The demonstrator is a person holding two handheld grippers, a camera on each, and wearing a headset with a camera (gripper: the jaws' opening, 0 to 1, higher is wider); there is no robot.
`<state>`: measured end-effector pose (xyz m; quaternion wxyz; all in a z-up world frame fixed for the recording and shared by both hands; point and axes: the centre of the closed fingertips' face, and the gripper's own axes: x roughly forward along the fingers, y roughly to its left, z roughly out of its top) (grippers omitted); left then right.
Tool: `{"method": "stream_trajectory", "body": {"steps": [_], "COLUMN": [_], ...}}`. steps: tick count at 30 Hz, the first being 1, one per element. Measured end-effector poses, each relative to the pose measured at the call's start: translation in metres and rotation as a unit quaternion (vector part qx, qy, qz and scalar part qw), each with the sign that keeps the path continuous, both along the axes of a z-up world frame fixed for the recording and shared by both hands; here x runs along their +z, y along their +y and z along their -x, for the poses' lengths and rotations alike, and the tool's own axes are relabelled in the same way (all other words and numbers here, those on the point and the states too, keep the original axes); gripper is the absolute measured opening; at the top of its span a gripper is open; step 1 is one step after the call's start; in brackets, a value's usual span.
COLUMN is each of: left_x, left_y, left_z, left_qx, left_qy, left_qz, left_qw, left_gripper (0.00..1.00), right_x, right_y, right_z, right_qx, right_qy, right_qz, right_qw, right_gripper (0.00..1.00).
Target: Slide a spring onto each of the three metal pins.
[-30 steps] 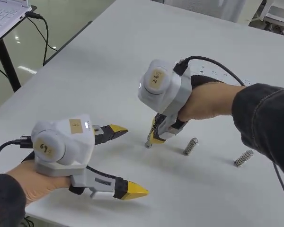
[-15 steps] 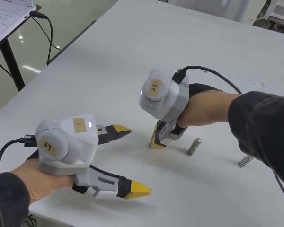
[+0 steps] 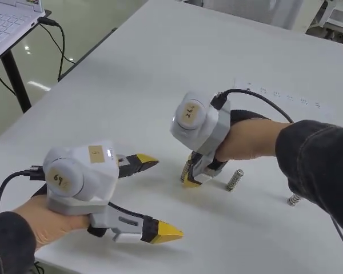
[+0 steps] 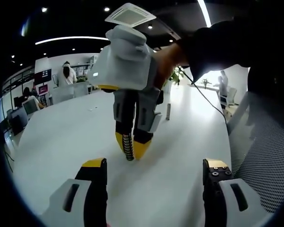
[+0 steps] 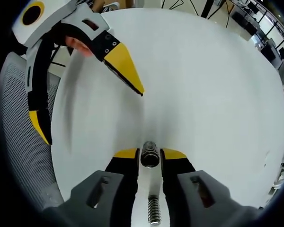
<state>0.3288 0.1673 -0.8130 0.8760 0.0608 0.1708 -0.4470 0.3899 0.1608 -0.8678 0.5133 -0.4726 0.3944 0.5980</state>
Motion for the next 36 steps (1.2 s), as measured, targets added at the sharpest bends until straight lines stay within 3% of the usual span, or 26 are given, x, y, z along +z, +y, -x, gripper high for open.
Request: {"method": "stream_trajectory", "body": {"steps": [19,24,36], "left_x": [0.002,0.003,0.007], "left_y": [-0.002,-0.003,-0.004], "left_z": [0.000,0.000,0.001], "left_qx": [0.000,-0.002,-0.003], "left_qy": [0.003,0.003,0.000], "left_qz": [-0.001,-0.002,-0.008], "left_qw": [1.0000,1.0000,1.0000], "left_gripper": [0.82,0.82,0.83], "right_x": [0.015,0.021,0.029], "right_y": [-0.020,-0.024,-0.033], "right_z": [-0.009,-0.005,-0.006], "right_qx": [-0.049,-0.058,-0.075], "right_qy": [0.018,0.038,0.047], "right_qz": [-0.035,-0.051,-0.089], "right_qw": [0.9980,0.9963,0.9920], "right_gripper": [0.34,0.49,0.75]}}
